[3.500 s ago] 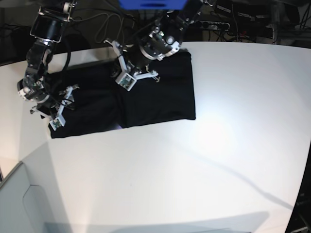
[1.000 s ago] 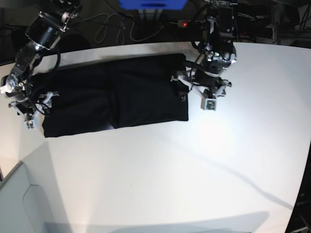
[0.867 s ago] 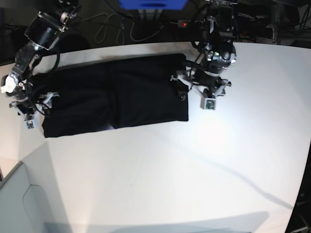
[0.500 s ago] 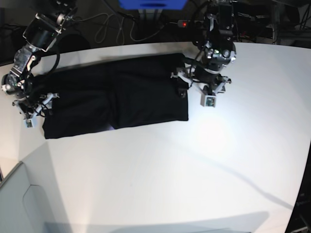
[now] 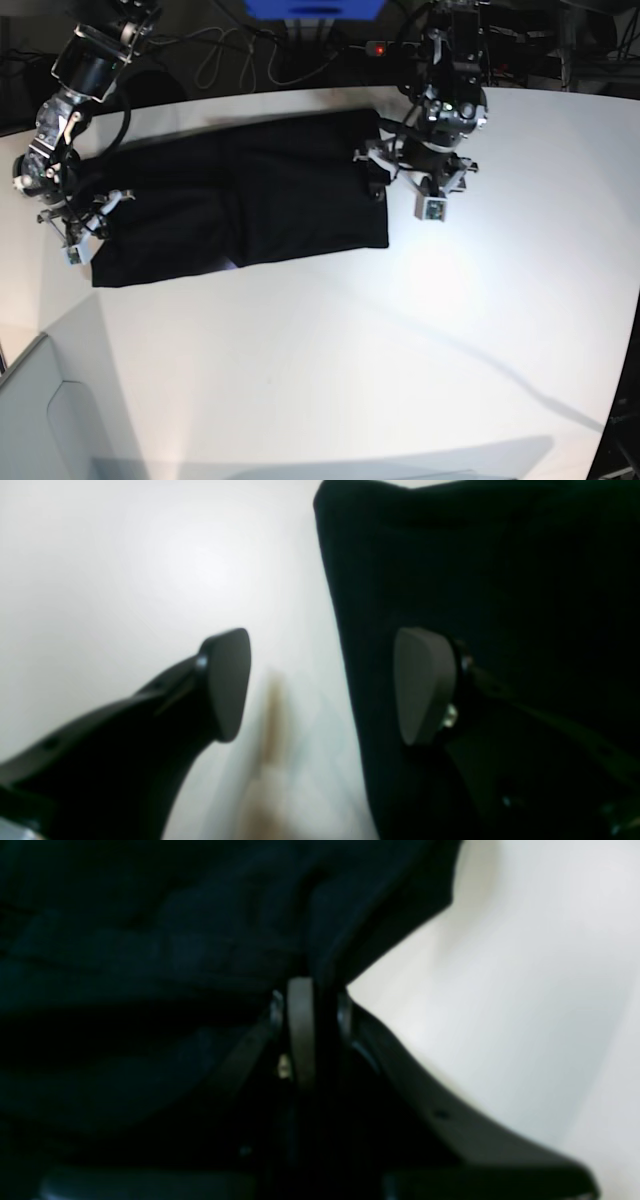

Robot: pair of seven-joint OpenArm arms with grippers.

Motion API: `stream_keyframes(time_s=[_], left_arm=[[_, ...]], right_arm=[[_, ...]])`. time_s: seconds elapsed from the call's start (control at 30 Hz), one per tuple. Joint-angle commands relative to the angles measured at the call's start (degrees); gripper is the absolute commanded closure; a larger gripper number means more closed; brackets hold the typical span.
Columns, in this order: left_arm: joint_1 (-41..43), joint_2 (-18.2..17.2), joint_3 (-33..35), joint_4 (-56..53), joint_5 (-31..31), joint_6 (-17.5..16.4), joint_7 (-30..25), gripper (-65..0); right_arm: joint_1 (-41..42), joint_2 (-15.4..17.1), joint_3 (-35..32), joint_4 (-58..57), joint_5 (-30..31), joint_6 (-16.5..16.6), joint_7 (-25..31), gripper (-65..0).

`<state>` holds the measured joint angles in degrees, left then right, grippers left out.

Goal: Fold the T-shirt properly
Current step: 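Grasp the bundle's end with the right gripper and lift it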

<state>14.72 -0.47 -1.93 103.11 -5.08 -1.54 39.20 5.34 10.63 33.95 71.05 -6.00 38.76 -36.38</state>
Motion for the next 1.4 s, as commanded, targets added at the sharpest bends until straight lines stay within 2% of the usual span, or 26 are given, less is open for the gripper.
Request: stream_keyframes(time_s=[0.0,0.2,0.53,0.67,0.87,1.17,1.37], left_arm=[[-0.26,0.07,0.04,1.02,-0.32,-0.09,-1.00,-43.3],[-0.26,-0.01,0.04,1.02,-0.32,-0.09,-1.00,-43.3],[-0.26,0.16,0.40,1.02,-0.32,-0.09,-0.91,-43.3],[-0.26,-0.01,0.31,1.02,-0.32,-0.09,-0.91,-43.4],[-0.26,-0.10,0.22,1.02,-0.32,-0.09,-0.91,-43.4],[-0.17,-0.19,0.04,1.02,-0.24,-0.09,-0.21,-43.4],[-0.08,-0.19,0.04,1.02,-0.24,-0.09,-0.21,-43.4]], right_arm=[[-0.55,-0.13,-0.50,0.03,-3.01,1.24,-3.93,-0.1],[-1.52,-0.66,-0.77,10.84,-2.66,1.24,-7.62,-0.2],[-5.04,-7.16,-2.00,32.38,-2.66,1.24,-12.98,-0.2],[-8.38,-8.04,-7.71,39.77,-2.57,1.24,-13.69,-0.2],[-12.95,-11.56,-19.14,48.38,-2.57,1.24,-13.69,-0.2],[-12.95,-15.95,-37.60,48.65,-2.57,1.24,-13.51,-0.2],[-11.72,-17.36,-47.36,44.60,-2.57,1.24,-13.07,-0.2]])
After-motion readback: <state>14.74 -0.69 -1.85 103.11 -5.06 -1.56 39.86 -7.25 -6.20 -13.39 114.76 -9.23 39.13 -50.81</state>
